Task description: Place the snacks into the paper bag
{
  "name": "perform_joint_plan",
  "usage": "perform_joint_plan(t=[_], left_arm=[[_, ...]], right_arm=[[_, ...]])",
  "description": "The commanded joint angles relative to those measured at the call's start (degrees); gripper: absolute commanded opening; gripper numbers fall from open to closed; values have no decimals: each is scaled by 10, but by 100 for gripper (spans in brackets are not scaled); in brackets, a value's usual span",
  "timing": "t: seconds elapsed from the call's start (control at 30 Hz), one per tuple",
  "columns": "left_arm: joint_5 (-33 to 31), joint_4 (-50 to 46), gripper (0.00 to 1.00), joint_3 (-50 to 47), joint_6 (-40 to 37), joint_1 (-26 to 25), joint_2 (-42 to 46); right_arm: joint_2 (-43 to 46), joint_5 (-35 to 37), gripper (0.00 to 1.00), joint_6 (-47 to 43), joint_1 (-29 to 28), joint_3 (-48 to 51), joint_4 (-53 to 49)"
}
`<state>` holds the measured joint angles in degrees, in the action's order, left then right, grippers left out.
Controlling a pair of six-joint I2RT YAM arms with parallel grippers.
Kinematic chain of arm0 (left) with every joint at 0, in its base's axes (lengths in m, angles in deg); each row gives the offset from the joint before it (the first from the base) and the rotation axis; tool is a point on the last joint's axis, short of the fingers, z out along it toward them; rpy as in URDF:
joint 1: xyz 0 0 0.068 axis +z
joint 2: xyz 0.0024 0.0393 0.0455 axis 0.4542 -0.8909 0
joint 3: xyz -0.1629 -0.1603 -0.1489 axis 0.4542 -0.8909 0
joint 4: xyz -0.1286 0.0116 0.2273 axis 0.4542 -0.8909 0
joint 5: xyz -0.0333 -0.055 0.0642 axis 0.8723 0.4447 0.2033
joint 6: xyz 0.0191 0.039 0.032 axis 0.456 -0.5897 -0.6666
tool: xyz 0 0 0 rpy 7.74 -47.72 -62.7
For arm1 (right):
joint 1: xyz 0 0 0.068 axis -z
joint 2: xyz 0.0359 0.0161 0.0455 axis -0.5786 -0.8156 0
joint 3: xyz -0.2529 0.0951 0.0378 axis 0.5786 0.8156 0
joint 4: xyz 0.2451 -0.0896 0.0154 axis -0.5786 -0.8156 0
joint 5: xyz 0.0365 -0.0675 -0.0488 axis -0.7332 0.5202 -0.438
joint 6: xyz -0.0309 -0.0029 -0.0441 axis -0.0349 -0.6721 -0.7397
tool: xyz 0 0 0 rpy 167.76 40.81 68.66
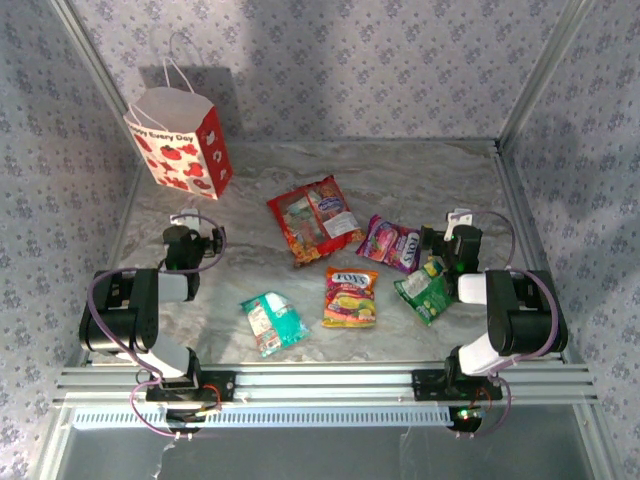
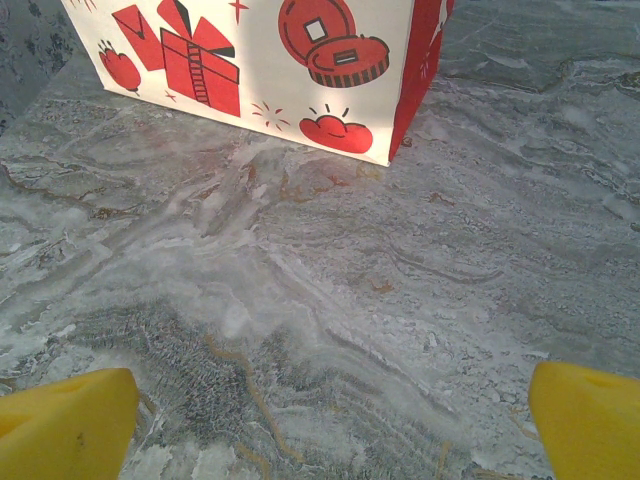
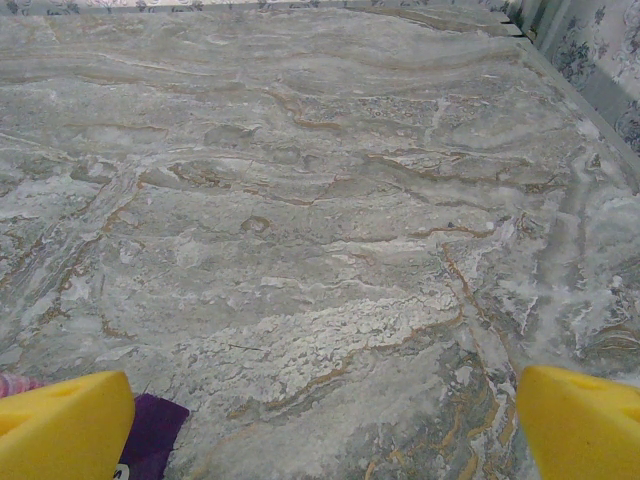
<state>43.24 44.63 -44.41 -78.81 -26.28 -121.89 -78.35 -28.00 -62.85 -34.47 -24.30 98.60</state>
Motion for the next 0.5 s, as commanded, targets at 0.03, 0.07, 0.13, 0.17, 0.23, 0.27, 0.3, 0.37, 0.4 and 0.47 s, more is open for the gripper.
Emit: perform_joint_plan(t=[0.03,0.07,0.13,0.17,0.23,0.27,0.3,0.37,0.4,0.47], left_arm=[[2,23,100,4,-8,0,-4],[2,23,100,4,-7,0,-4],[2,24,100,5,-8,1,-3],[8,24,100,5,-10,0,-4],[24,21,100,6,-16,0,-3],[24,22,100,6,-17,0,-4],[23,23,100,5,-17,0,-3],[21,22,100,3,-20,-4,0],[16,22,100,2,-23,-7,2],[4,20,100,0,-29,-16,10]], right_arm=[[-3,-1,100,-9,4,1,10],[-4,0,100,-9,4,1,10],[-3,-1,100,-9,4,1,10],[-3,-1,100,-8,4,1,10],[-3,-1,98,-8,4,2,11],[-3,-1,98,-9,4,1,11],[-3,0,98,-9,4,2,12],[-3,1,98,-10,3,4,14],[0,2,98,-11,1,2,11],[11,5,97,-14,-3,-11,-19]])
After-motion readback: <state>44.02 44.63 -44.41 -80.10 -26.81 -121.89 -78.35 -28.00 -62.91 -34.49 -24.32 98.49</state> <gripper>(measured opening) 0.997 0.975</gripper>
